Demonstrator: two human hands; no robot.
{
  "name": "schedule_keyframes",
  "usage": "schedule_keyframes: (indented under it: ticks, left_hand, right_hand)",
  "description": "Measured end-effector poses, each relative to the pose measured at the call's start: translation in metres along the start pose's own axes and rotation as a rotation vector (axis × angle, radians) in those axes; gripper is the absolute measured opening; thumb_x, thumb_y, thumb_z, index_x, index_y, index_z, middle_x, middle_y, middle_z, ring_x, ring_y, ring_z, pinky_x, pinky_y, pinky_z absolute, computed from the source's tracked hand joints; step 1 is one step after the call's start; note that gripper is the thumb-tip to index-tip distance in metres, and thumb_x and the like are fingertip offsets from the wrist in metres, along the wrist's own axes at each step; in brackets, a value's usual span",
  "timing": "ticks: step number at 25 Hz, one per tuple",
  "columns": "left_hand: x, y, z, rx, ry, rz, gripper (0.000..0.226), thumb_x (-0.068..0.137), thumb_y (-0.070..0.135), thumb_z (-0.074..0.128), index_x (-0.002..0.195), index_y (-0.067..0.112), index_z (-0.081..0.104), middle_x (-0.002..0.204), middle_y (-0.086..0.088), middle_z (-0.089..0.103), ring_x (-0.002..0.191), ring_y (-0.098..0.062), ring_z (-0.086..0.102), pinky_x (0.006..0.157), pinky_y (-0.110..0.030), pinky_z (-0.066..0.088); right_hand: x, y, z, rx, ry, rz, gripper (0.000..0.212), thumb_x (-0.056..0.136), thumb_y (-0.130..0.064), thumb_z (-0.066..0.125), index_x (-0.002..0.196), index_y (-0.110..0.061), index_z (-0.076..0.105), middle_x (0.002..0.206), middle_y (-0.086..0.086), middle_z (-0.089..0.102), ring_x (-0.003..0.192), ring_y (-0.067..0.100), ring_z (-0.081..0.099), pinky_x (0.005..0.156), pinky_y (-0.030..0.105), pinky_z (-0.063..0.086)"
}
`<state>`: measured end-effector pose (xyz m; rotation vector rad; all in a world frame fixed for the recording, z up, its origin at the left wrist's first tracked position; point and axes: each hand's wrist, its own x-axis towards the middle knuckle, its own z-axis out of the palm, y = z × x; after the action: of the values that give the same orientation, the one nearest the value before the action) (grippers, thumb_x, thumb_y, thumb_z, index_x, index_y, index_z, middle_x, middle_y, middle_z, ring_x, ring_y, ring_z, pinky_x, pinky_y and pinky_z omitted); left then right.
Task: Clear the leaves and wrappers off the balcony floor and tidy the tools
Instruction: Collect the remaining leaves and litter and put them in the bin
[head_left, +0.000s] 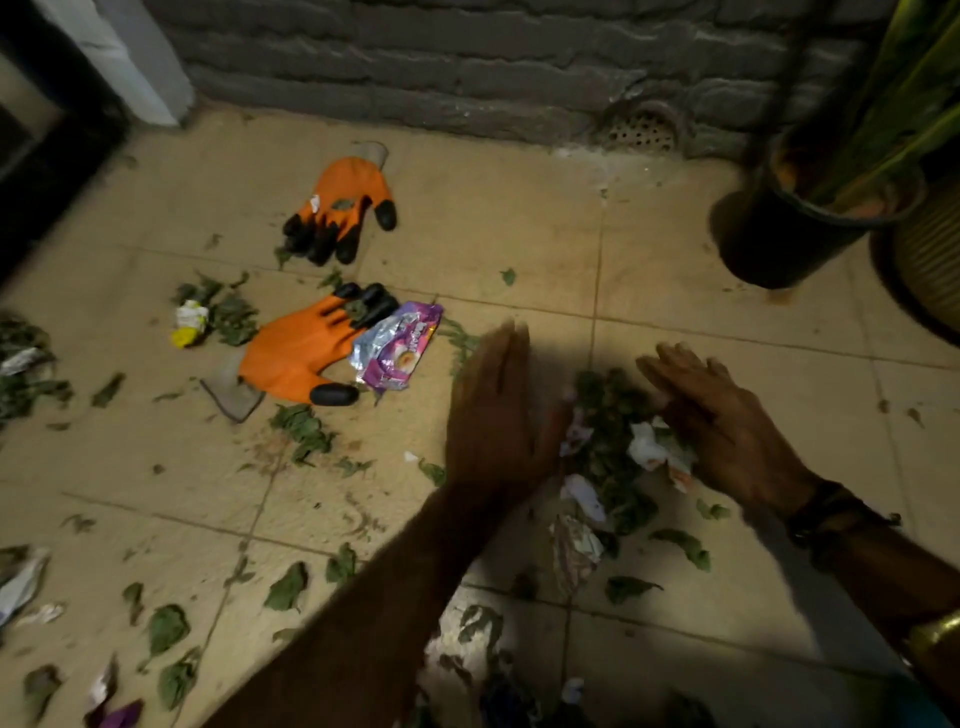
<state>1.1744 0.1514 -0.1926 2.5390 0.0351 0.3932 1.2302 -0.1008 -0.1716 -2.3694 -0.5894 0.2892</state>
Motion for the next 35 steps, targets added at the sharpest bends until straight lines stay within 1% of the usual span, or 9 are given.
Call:
schedule_keyframes:
  ticks: [5, 9, 16, 20, 24, 28, 31, 33, 35]
  left_hand:
    - [0.026, -0.03, -0.02, 0.17, -0.375, -0.017, 0.084, 0.094, 0.067, 0.025, 0.157, 0.012, 0.024, 0.166, -0.015, 0.018, 0.154, -0.027, 0.012, 0.126, -0.04, 0.009]
    - [-0.019, -0.013, -0.028, 0.037, -0.406, 0.348, 0.071, 0.099, 0.056, 0.037, 0.156, 0.013, 0.031, 0.164, -0.011, 0.025, 0.153, -0.024, 0.02, 0.123, -0.046, 0.024]
    - [0.142, -0.022, 0.009, 0.166, -0.585, -0.072, 0.078, 0.102, 0.055, 0.029, 0.159, 0.006, 0.011, 0.168, -0.016, 0.003, 0.155, -0.028, 0.003, 0.126, -0.046, 0.005]
    - [0.071, -0.01, 0.014, 0.072, -0.629, 0.286, 0.075, 0.096, 0.05, 0.026, 0.156, 0.005, 0.026, 0.165, -0.018, 0.016, 0.155, -0.027, 0.01, 0.124, -0.041, 0.0]
    - [0.017, -0.001, 0.001, -0.05, -0.632, 0.415, 0.077, 0.094, 0.051, 0.026, 0.154, 0.004, 0.031, 0.161, -0.017, 0.03, 0.152, -0.028, 0.022, 0.126, -0.046, 0.006]
    - [-0.064, 0.001, -0.035, -0.044, -0.666, 0.414, 0.067, 0.102, 0.051, 0.031, 0.156, 0.011, 0.031, 0.162, -0.011, 0.032, 0.152, -0.022, 0.024, 0.126, -0.046, 0.015]
    - [-0.103, -0.018, -0.071, -0.007, -0.503, 0.298, 0.063, 0.101, 0.049, 0.034, 0.155, 0.015, 0.036, 0.161, -0.008, 0.034, 0.153, -0.021, 0.023, 0.125, -0.047, 0.013]
    - [-0.117, -0.034, -0.083, 0.182, -0.357, 0.021, 0.068, 0.1, 0.056, 0.026, 0.156, 0.017, 0.032, 0.164, -0.009, 0.026, 0.155, -0.023, 0.015, 0.124, -0.051, 0.008]
    - [-0.139, -0.029, -0.081, 0.263, -0.376, -0.119, 0.073, 0.1, 0.061, 0.021, 0.159, 0.017, 0.024, 0.167, -0.011, 0.013, 0.156, -0.026, 0.007, 0.124, -0.054, 0.005]
  right_hand:
    - [-0.038, -0.035, 0.056, 0.268, -0.005, -0.065, 0.07, 0.096, -0.07, 0.042, 0.153, -0.03, 0.04, 0.159, -0.005, 0.042, 0.14, 0.028, 0.048, 0.112, 0.057, 0.042]
    - [-0.039, -0.026, 0.051, 0.384, 0.121, 0.064, 0.077, 0.091, -0.072, 0.048, 0.156, -0.033, 0.034, 0.162, -0.013, 0.035, 0.15, 0.007, 0.03, 0.121, 0.053, 0.032]
    - [-0.035, -0.032, 0.052, 0.506, 0.085, 0.194, 0.086, 0.082, -0.076, 0.056, 0.157, -0.045, 0.026, 0.163, -0.023, 0.026, 0.15, 0.0, 0.025, 0.122, 0.046, 0.031]
    - [-0.027, -0.014, 0.052, 0.29, 0.056, 0.109, 0.069, 0.103, -0.028, 0.058, 0.161, -0.029, 0.02, 0.168, -0.013, 0.016, 0.154, 0.004, 0.016, 0.125, 0.048, 0.022]
    - [-0.024, -0.019, 0.055, 0.159, -0.031, 0.049, 0.054, 0.1, -0.041, 0.028, 0.153, -0.03, 0.024, 0.164, -0.007, 0.02, 0.155, 0.012, 0.014, 0.128, 0.044, 0.004]
    - [-0.095, -0.056, 0.071, 0.281, -0.102, -0.014, 0.061, 0.095, -0.032, 0.033, 0.152, -0.012, 0.039, 0.16, 0.004, 0.037, 0.153, 0.014, 0.026, 0.127, 0.029, 0.007]
    - [-0.128, -0.073, 0.056, 0.485, 0.058, 0.249, 0.049, 0.098, -0.031, 0.042, 0.143, -0.016, 0.054, 0.151, -0.002, 0.051, 0.143, 0.009, 0.043, 0.121, 0.022, 0.027]
    - [-0.143, -0.064, 0.045, 0.321, 0.27, 0.439, 0.043, 0.107, -0.026, 0.04, 0.148, -0.016, 0.049, 0.157, 0.001, 0.043, 0.148, 0.015, 0.034, 0.126, 0.031, 0.02]
    - [-0.157, -0.07, 0.052, 0.136, 0.179, 0.479, 0.054, 0.107, -0.035, 0.033, 0.157, -0.015, 0.033, 0.166, 0.006, 0.025, 0.155, 0.018, 0.016, 0.128, 0.044, 0.006]
